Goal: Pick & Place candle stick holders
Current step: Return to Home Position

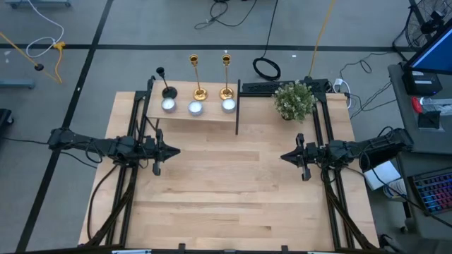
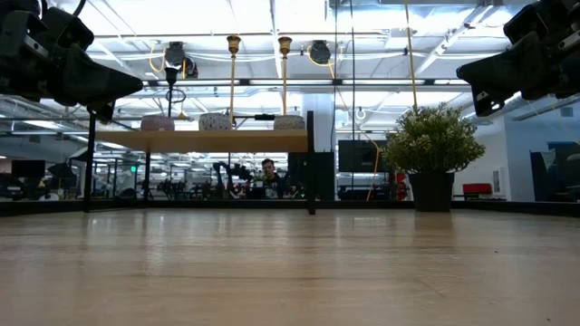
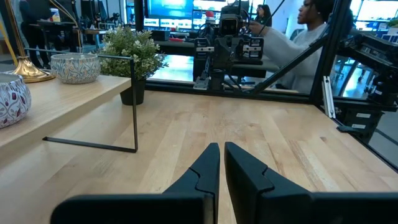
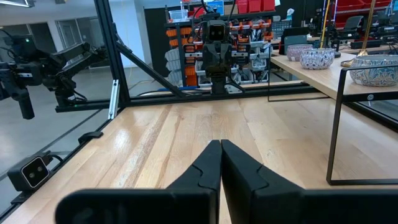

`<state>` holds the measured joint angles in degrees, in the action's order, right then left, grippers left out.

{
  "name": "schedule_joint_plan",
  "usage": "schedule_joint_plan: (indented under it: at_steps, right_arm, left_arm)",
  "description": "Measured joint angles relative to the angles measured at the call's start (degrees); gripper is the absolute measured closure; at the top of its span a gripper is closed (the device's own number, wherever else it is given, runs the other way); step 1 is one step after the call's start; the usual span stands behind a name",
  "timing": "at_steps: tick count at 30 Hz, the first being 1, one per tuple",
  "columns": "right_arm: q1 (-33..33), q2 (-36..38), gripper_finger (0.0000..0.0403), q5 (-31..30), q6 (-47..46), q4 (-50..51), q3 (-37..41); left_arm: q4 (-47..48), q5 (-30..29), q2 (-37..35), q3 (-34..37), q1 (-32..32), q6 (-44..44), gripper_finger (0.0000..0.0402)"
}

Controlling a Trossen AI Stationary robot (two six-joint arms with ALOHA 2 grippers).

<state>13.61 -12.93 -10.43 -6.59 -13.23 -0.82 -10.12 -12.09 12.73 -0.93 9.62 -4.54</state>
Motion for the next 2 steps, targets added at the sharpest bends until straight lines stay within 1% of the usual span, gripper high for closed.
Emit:
schedule_joint_plan:
  at_steps: [2]
  right_arm:
    - [0.0, 0.0, 0.0398, 0.0, 0.0, 0.0, 0.0]
  left_arm:
    - [0.0, 0.0, 0.0, 0.0, 0.0, 0.0, 0.0371]
